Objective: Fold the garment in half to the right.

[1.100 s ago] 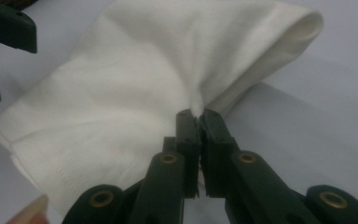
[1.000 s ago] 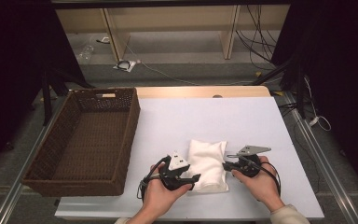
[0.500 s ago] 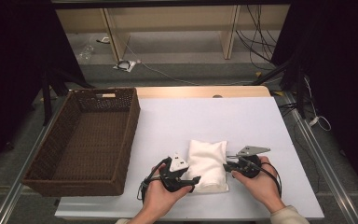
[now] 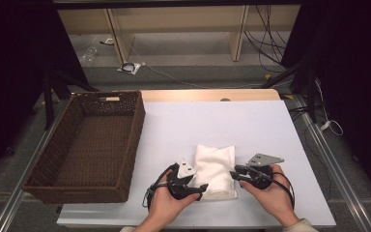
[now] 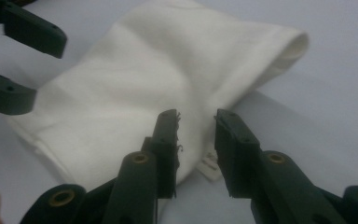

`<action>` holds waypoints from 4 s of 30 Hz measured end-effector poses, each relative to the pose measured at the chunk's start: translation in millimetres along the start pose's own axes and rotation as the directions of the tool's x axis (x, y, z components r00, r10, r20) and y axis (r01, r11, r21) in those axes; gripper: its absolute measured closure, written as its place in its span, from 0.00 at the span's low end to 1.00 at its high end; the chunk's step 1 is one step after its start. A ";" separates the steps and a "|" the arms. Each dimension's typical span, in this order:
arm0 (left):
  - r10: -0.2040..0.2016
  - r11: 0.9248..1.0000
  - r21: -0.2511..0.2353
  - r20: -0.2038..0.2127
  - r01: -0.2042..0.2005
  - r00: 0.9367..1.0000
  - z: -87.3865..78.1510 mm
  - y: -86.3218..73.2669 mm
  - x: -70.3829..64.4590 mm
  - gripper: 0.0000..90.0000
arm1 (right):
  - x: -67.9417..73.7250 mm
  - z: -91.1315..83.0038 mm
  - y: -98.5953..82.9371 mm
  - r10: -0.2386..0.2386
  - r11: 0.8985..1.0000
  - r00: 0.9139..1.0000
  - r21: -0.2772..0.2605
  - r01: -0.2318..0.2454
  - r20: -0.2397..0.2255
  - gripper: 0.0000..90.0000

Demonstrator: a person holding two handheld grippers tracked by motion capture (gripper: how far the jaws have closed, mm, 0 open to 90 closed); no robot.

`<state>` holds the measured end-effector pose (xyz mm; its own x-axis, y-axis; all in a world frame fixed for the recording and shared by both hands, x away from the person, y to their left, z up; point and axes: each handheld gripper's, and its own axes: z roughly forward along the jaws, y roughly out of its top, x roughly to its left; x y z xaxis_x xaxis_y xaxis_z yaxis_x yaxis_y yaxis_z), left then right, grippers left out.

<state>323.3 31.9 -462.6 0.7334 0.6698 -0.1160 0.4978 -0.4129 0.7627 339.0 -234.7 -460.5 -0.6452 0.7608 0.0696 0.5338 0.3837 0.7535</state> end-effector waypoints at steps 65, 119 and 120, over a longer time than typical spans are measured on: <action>-0.013 1.000 0.011 0.025 0.013 1.000 0.8 -4.9 1.0 0.40 | -25.2 82.7 37.0 -0.056 0.998 0.995 -0.009 0.057 0.081 1.00; -0.056 0.995 -0.077 0.032 0.058 0.998 -7.3 -3.4 16.3 0.27 | -16.4 -15.6 -26.7 -0.071 0.981 0.997 -0.180 0.075 0.024 0.44; -0.056 0.995 -0.077 0.029 0.058 0.998 -7.3 -3.4 16.1 0.27 | -16.5 -15.6 -26.8 -0.069 0.981 0.997 -0.180 0.071 0.023 0.44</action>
<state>330.0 48.6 -462.4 0.7177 0.6734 -0.1772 0.5024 -0.3244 0.8015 326.7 -265.7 -471.7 -0.6677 0.7444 0.0030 0.3794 0.3369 0.8617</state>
